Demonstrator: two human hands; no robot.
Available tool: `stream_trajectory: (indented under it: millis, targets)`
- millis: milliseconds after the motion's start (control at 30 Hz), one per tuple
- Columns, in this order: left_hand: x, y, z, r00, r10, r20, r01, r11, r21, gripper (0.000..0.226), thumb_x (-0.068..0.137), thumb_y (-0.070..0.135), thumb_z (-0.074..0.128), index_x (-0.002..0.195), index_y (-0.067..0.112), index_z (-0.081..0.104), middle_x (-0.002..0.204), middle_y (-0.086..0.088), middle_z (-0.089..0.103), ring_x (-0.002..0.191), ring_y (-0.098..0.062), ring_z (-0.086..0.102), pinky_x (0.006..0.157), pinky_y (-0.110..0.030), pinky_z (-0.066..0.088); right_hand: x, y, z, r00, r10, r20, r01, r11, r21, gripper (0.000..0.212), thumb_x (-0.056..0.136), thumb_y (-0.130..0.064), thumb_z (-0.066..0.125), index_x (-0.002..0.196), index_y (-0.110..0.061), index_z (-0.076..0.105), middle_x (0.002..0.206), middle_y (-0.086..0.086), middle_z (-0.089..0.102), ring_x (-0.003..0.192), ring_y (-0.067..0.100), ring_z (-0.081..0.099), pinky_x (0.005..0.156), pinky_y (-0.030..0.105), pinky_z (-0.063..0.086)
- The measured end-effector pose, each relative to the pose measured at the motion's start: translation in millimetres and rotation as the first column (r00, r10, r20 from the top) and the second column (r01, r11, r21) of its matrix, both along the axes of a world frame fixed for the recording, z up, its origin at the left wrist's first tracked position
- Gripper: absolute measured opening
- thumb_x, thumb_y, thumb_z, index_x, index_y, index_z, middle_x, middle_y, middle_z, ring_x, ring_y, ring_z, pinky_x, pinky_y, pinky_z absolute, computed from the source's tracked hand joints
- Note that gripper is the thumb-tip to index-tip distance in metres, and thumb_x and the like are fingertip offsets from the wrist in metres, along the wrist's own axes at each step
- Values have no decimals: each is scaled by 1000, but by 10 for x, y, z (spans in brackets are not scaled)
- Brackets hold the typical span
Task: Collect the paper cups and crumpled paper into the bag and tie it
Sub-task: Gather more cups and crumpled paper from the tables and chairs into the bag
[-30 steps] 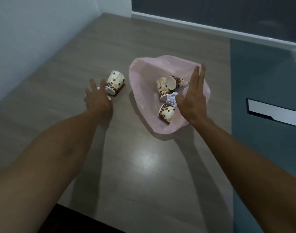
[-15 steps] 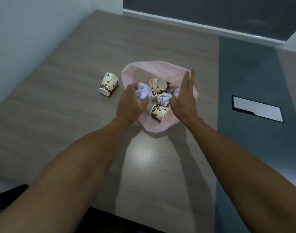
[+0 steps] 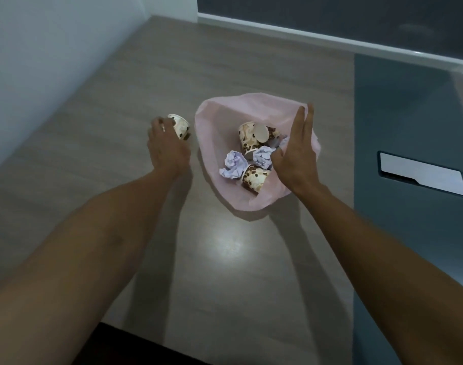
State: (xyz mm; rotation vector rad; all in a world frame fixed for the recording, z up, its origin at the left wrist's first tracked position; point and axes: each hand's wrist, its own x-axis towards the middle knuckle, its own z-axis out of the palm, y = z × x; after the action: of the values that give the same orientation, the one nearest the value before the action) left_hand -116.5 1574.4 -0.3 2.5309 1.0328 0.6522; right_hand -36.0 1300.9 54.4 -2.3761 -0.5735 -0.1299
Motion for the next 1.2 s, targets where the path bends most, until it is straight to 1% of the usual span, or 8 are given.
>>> stream_trajectory:
  millis: [133,267,433,533,667,767,1033,1200]
  targets:
    - [82,430,-353,992,6,-125,-29,984,-176,78,80,28,75,147,28,36,157,-16,29,136,-43,40,109,-51,39,51,60,-171,997,12,72,-14,1000,22,98,85,3,62,162,-10,4,171,5,-7,116,27,31,64,44,58]
    - [153,482,-569,997,-17,-76,-4,963,-269,74,80,34,72,143,35,34,135,-16,50,118,-44,57,99,-54,48,73,35,-318,994,46,103,-48,999,17,99,84,5,63,162,-9,3,171,6,-7,111,25,39,63,41,58]
    - [60,28,-299,909,160,385,-56,962,-268,66,83,41,62,137,10,41,128,-17,55,115,-39,56,97,-45,47,54,-34,-302,997,61,54,-61,998,6,100,83,6,60,162,-11,1,171,4,-9,93,23,54,60,41,56]
    - [-84,-417,-17,818,35,575,105,972,-209,60,85,26,64,132,-4,42,124,-22,48,111,-30,51,97,-32,42,35,-64,-197,997,74,5,-74,997,-3,100,83,6,59,162,-13,0,171,3,-10,82,20,60,58,41,55]
    - [-217,-916,184,856,-300,421,376,921,-107,57,88,24,66,133,-2,42,125,-22,44,104,-26,51,85,-27,42,2,-92,23,993,66,-94,-67,998,-11,101,83,7,58,162,-14,-2,170,0,-13,83,20,60,59,39,54]
    - [-163,-1073,217,892,-367,264,411,902,-134,55,89,35,64,132,7,43,125,-14,49,103,-28,55,80,-37,49,25,-106,150,994,60,-94,-60,998,5,100,84,7,58,162,-14,-1,170,0,-13,91,22,59,62,40,54]
    - [328,-1020,191,975,-182,-129,168,979,-113,59,100,55,50,139,12,48,153,-15,37,120,-41,56,93,-49,47,85,-202,144,994,83,-77,-81,996,25,100,85,6,61,162,-12,-1,170,2,-14,117,21,29,67,45,58]
    - [206,-920,135,999,-42,3,41,992,120,31,92,42,58,113,23,70,144,-15,42,128,-35,45,101,-48,37,119,-273,34,992,91,-85,-90,996,17,99,88,1,61,162,-15,-3,170,0,-13,110,28,40,69,46,57]
